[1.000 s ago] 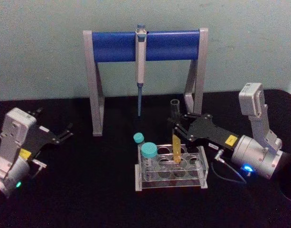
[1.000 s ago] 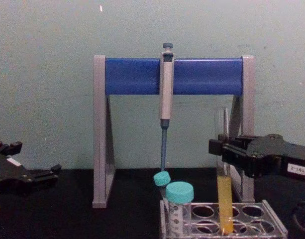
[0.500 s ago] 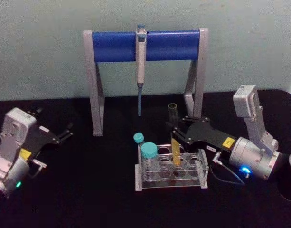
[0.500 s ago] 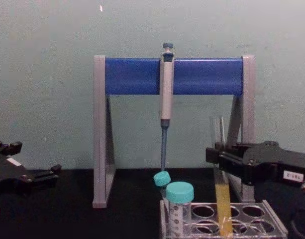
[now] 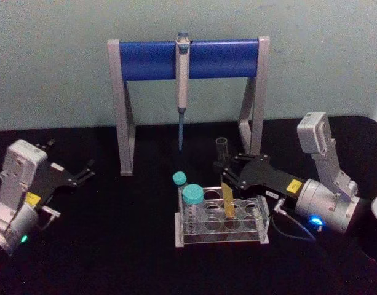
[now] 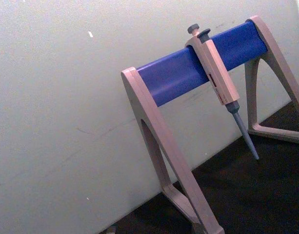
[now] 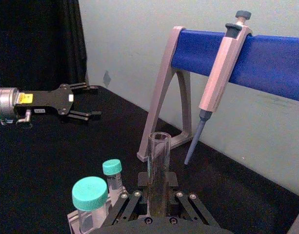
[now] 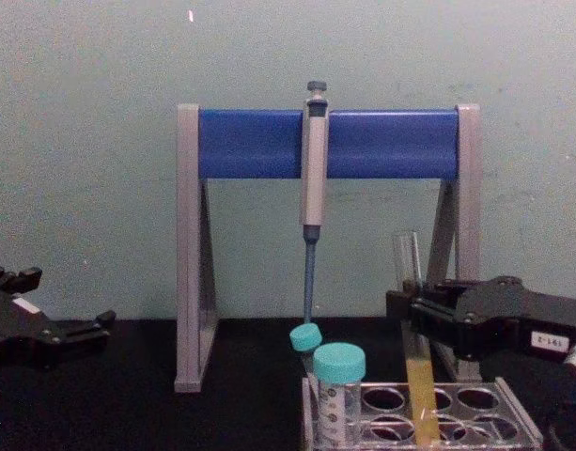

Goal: Pick up the test tube from the test tube rack, shake it, then place it back into the test tube rack.

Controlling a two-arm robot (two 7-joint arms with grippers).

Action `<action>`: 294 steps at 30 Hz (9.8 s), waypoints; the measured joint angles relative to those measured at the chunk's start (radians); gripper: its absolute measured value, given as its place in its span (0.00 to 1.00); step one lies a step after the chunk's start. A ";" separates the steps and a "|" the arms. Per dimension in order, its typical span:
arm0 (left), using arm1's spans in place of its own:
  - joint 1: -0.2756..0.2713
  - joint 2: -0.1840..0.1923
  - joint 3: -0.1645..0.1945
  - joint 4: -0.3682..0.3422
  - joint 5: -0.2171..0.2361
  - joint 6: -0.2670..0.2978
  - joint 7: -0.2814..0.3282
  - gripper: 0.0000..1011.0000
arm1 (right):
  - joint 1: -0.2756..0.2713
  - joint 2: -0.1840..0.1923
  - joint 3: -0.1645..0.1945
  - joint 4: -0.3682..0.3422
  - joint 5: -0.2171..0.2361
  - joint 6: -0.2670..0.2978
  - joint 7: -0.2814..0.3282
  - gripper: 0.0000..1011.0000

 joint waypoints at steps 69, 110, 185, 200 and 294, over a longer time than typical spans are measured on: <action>0.000 0.000 0.000 0.000 0.000 0.000 0.000 0.99 | 0.004 0.002 -0.006 0.000 -0.005 0.029 -0.007 0.96; 0.000 0.000 0.000 0.000 0.000 0.000 0.000 0.99 | -0.192 -0.067 0.220 -0.136 -0.115 0.199 -0.467 0.99; 0.000 0.000 0.000 0.000 0.000 0.000 0.000 0.99 | -0.193 -0.072 0.227 -0.126 -0.114 0.206 -0.456 0.99; 0.000 0.000 0.000 0.000 0.000 0.000 0.000 0.99 | -0.193 -0.072 0.227 -0.126 -0.114 0.206 -0.456 0.99; 0.000 0.000 0.000 0.000 0.000 0.000 0.000 0.99 | -0.193 -0.072 0.227 -0.126 -0.115 0.206 -0.456 0.99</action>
